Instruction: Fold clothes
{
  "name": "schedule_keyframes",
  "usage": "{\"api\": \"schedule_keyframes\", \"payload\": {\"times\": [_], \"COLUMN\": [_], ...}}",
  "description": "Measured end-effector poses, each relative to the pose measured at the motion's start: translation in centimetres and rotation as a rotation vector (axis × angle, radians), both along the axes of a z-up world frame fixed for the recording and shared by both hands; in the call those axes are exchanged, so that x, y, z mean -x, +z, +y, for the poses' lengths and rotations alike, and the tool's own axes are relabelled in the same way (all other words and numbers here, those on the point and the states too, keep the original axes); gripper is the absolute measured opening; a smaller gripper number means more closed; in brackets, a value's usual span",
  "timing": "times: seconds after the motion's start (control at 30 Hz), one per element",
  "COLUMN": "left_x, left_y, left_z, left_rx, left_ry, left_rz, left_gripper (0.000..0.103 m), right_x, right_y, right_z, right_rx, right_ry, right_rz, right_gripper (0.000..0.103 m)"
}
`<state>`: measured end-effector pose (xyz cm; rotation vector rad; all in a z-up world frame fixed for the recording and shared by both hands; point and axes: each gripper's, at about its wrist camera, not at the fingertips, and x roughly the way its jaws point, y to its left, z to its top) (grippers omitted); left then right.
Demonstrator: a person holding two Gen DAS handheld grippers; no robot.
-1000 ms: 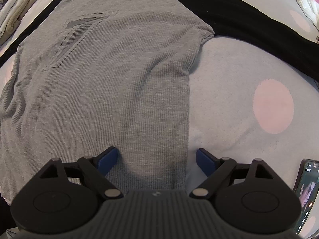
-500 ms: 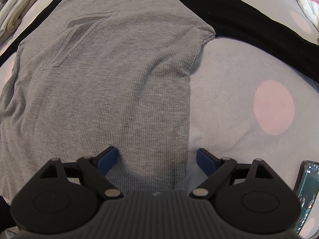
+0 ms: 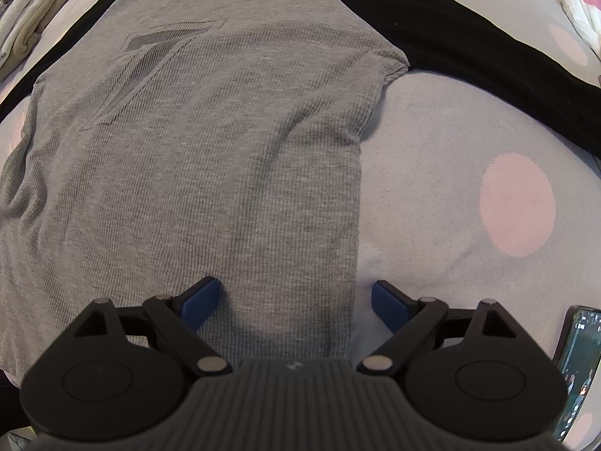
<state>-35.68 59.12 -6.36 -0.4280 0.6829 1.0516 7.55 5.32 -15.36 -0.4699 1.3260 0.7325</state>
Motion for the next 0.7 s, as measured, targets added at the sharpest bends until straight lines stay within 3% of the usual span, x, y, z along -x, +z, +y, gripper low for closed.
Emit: {"api": "schedule_keyframes", "payload": {"times": [0.17, 0.3, 0.37, 0.5, 0.7], "left_x": [-1.6, -3.6, -4.2, -4.3, -3.6], "left_y": [-1.1, -3.3, -4.2, -5.1, -4.6], "left_z": [-1.7, -2.3, -2.2, -1.2, 2.2], "left_rx": [-0.024, -0.103, -0.121, -0.106, -0.003], "left_ry": [-0.166, -0.224, -0.235, -0.244, -0.159], "left_rz": [0.181, 0.358, 0.407, 0.417, 0.225], "left_gripper": [0.031, 0.032, 0.041, 0.043, 0.045], "right_x": [0.1, 0.3, 0.3, 0.4, 0.7], "right_y": [0.1, 0.3, 0.4, 0.5, 0.5], "right_z": [-0.4, -0.6, -0.8, -1.1, -1.4], "right_rx": [-0.003, -0.004, -0.004, -0.006, -0.007], "right_ry": [0.0, -0.001, -0.002, -0.003, 0.001], "right_rz": [0.003, 0.004, 0.004, 0.006, 0.009], "right_gripper": [0.092, 0.092, 0.092, 0.093, 0.096]}}
